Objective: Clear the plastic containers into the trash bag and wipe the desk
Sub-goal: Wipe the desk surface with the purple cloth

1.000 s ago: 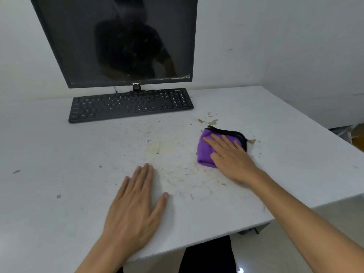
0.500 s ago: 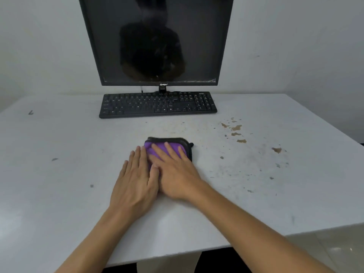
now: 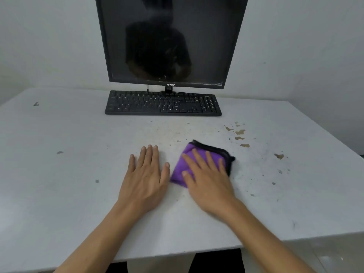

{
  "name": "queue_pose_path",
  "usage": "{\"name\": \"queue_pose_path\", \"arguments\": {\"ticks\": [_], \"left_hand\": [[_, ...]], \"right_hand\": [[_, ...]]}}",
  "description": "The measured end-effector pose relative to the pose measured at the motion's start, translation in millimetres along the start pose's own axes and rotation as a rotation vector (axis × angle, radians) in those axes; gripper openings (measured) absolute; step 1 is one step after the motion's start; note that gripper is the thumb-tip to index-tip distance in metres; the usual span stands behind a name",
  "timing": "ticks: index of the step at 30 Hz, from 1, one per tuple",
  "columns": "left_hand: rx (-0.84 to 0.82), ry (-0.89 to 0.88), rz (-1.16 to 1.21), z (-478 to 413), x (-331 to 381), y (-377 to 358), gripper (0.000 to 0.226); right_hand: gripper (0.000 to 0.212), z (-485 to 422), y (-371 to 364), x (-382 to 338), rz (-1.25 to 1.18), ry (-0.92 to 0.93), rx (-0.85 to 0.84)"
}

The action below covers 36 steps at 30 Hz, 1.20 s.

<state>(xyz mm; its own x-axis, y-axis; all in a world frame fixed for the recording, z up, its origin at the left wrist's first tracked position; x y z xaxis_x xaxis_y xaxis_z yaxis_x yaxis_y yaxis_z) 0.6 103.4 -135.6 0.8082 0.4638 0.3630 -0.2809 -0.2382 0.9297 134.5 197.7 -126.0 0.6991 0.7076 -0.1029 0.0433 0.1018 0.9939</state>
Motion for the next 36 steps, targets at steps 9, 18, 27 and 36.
{"name": "queue_pose_path", "arguments": {"ticks": [9, 18, 27, 36], "left_hand": [[-0.024, -0.007, 0.043, -18, 11, -7, 0.081], [-0.078, -0.107, 0.019, -27, 43, -18, 0.070], [-0.100, -0.140, 0.100, -29, 91, -35, 0.079], [-0.117, -0.098, -0.081, -32, 103, -43, 0.076]], "right_hand": [[0.060, -115, 2, -3, -0.071, 0.094, -0.003], [0.059, -42, 9, 104, -0.040, -0.298, 0.020], [0.057, -44, 8, 63, -0.016, 0.009, -0.025], [0.060, -93, 23, 193, -0.072, -0.291, -0.035]]}}
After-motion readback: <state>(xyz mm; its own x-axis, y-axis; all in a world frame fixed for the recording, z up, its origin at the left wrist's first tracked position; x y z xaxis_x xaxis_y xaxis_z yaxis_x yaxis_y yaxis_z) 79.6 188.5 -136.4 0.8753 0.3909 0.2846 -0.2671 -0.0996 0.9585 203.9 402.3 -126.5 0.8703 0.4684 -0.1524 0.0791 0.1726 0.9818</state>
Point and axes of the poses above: each hand's wrist, its own z-axis away from the middle knuckle, its own y-axis out of the back of the hand, x = y × z, the point moved 5 cm from there along -z, towards the middle knuckle, and after that the axes turned 3 degrees about z, right-handed, at the moved point
